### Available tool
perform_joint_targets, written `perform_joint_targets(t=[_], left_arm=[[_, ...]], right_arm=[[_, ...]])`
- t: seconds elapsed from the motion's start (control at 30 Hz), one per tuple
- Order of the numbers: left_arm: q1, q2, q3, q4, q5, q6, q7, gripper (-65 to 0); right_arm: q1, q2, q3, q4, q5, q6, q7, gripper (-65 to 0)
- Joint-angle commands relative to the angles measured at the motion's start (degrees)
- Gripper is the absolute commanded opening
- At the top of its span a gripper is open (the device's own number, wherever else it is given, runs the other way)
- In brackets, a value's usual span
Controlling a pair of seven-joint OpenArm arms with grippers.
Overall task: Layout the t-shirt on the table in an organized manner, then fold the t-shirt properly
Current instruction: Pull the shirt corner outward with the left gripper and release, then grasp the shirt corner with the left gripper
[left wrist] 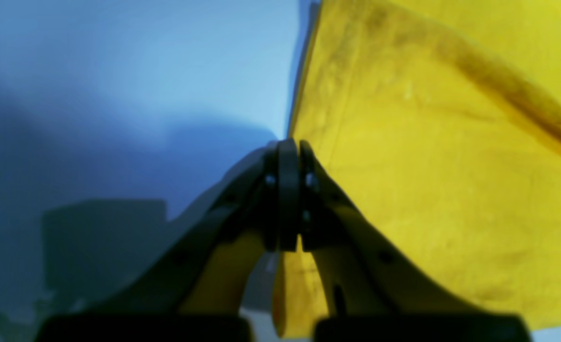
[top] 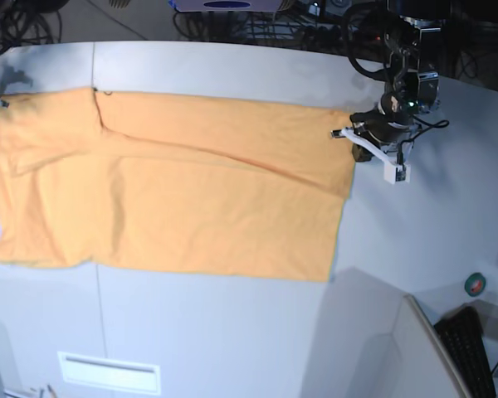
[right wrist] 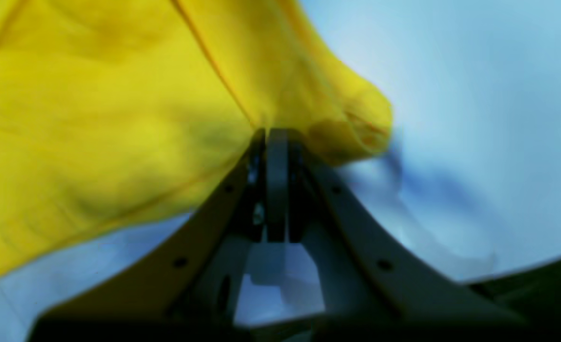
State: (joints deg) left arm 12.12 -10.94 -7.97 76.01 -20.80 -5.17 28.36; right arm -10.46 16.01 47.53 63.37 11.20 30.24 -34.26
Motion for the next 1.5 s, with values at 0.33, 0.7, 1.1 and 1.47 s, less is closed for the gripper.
perform_joint_targets(t=[0.33,0.7,1.1,1.47], left_arm=[[10.1,-0.4,-7.7,20.8,-10.5,0.5,1.2,-65.0],[20.4,1.9,-22.1,20.1,-27.2,-1.5,1.1,-26.5],[15.2,4.0,-18.3,8.5,-26.9,-10.1,1.2,-7.4],[9.2,4.2,-10.5,-0.5,-26.8,-10.1,1.0,-9.5]], right_arm=[[-5.7,-4.2,8.5,20.4,3.2,0.1,-3.1,-65.0],[-5.4,-5.3,23.2,14.6,17.7,9.8,-14.7,-14.4],[-2.5,-4.9,22.9,6.7,17.3,9.8,-10.8,-14.3],[0.9,-0.2,22.8,-2.8,17.2,9.8,-10.5,-14.3]])
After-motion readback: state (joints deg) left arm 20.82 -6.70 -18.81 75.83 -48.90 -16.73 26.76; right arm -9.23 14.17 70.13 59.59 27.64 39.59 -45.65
